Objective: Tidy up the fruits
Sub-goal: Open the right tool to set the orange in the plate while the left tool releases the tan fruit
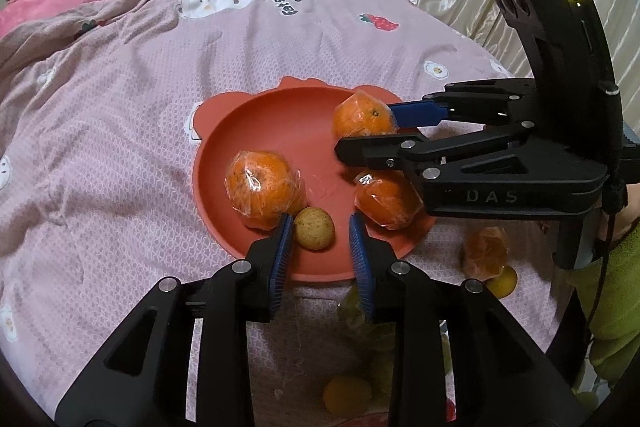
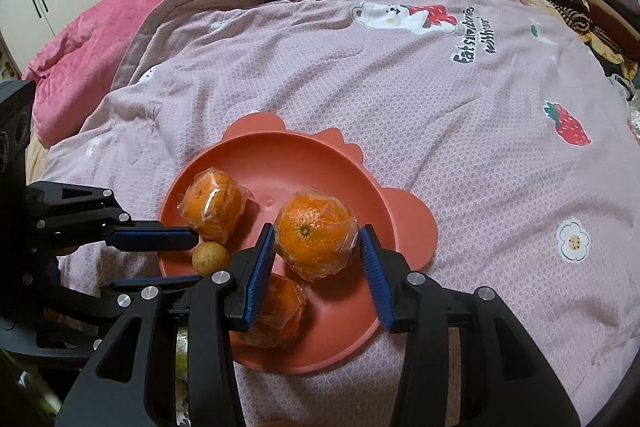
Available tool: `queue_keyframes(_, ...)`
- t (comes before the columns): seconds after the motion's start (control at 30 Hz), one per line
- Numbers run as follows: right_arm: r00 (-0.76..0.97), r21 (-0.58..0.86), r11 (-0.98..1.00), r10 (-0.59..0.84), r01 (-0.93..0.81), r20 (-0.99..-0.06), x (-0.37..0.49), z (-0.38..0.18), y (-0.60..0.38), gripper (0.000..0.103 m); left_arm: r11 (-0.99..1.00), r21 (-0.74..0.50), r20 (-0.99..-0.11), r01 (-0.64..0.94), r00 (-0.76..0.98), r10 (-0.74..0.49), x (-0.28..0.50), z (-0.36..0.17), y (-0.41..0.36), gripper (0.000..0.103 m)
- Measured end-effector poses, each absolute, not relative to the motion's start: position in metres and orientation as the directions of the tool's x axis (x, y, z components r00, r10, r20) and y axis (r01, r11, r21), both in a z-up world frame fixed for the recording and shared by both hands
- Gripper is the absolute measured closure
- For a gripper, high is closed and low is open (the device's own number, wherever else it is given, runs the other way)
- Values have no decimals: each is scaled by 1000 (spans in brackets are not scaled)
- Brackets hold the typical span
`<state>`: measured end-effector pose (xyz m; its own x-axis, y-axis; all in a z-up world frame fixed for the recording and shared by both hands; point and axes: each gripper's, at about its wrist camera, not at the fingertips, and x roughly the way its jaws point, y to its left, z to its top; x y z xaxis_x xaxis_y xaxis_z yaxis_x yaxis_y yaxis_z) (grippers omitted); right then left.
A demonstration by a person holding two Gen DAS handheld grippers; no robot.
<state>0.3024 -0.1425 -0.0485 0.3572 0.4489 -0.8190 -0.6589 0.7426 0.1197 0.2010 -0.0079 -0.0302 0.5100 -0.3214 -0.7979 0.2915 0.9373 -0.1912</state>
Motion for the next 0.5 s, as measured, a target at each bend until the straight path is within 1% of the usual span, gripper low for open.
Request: queue_keyframes(0.5, 382, 134, 746, 477, -653, -792, 295, -32, -154, 60, 938, -194, -787, 289, 525, -324, 197, -25, -4, 81)
